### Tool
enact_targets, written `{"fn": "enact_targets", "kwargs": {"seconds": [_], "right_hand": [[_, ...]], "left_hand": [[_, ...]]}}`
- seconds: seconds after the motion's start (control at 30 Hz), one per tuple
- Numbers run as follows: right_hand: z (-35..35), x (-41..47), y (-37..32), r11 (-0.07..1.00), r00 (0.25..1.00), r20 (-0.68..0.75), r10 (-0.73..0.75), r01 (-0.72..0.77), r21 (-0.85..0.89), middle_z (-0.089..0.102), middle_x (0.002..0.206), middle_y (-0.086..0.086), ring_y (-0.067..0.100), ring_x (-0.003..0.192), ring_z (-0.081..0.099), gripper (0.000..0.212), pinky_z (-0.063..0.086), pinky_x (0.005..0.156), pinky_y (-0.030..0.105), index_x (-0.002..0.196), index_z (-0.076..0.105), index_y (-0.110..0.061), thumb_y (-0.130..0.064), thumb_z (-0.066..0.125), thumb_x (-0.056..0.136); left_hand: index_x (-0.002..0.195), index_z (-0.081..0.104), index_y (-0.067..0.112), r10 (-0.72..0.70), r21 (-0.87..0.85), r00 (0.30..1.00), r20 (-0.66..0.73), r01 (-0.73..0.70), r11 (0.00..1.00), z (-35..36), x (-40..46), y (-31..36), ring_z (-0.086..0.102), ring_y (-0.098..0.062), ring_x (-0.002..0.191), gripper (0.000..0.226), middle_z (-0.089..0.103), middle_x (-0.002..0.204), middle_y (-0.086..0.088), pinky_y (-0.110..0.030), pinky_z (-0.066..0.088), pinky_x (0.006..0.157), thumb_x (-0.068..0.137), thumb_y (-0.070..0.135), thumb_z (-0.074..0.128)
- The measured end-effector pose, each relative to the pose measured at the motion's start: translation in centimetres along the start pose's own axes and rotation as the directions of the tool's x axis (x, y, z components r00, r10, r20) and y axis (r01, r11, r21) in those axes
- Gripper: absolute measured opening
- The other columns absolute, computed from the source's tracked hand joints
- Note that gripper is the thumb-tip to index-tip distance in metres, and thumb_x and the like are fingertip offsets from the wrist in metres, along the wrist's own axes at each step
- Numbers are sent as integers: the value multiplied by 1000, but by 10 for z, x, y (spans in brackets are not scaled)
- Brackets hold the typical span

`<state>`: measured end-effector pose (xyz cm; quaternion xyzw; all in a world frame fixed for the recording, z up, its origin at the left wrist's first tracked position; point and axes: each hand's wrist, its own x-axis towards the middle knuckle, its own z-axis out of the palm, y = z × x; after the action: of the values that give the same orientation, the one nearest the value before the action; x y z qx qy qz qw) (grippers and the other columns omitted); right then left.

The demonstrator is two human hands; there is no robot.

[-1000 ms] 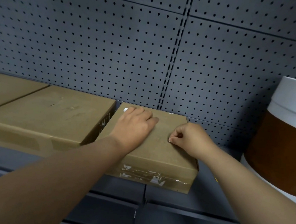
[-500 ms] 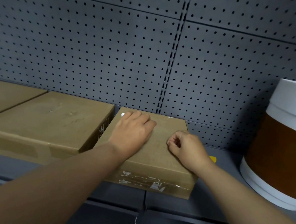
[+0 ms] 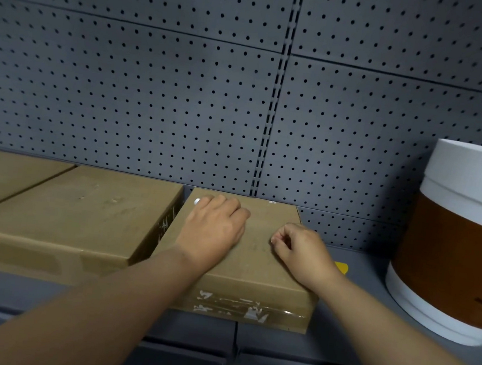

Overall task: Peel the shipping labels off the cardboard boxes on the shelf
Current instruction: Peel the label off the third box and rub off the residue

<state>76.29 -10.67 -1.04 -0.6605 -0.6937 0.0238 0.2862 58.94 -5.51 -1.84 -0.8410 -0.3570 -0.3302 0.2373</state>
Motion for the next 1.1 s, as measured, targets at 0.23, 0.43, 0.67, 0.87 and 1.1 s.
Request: {"fn": "enact_targets", "kwargs": {"seconds": [0.23,0.43,0.67,0.87,1.1], "right_hand": [[1,-1,-1,1000,1000,0,5,-5,-8,65,98,10,21,92,57,14,39,76,26,89,63,-7,-16,52,90],[3,0,0,999,1000,-9,-3,3,-32,64,97,10,22,90,56,14,39,77,27,88,63,-7,-15,51,89],[3,-1,-1,999,1000,-5,2,-2,-36,63,97,9,21,90,55,13,39,77,28,87,61,-8,-15,51,89],[2,0,0,999,1000,-4,5,-5,-41,63,97,9,19,86,53,14,36,73,26,88,61,-8,-16,50,90],[0,1,2,1000,1000,24,-5,6,-21,65,98,9,15,85,52,16,33,70,20,91,63,-4,-16,52,90]], "left_hand": [[87,70,18,9,11,1000,9,-9,1000,0,0,0,60,-21,72,33,66,78,0,-33,51,67,87,27,38],[85,70,19,12,20,1000,-11,-12,1000,0,0,0,60,-20,71,32,66,76,0,-32,48,66,86,26,39],[85,70,19,9,23,1000,-2,-9,1000,0,1,0,60,-19,70,32,65,76,2,-31,48,66,86,26,39],[86,70,15,-33,-11,999,-42,32,999,-1,0,-2,61,-23,71,8,66,78,-3,-35,52,67,78,18,68],[90,70,15,-87,-50,991,-98,82,995,-7,4,-2,59,-23,71,14,64,79,-2,-36,50,67,76,14,72]]}}
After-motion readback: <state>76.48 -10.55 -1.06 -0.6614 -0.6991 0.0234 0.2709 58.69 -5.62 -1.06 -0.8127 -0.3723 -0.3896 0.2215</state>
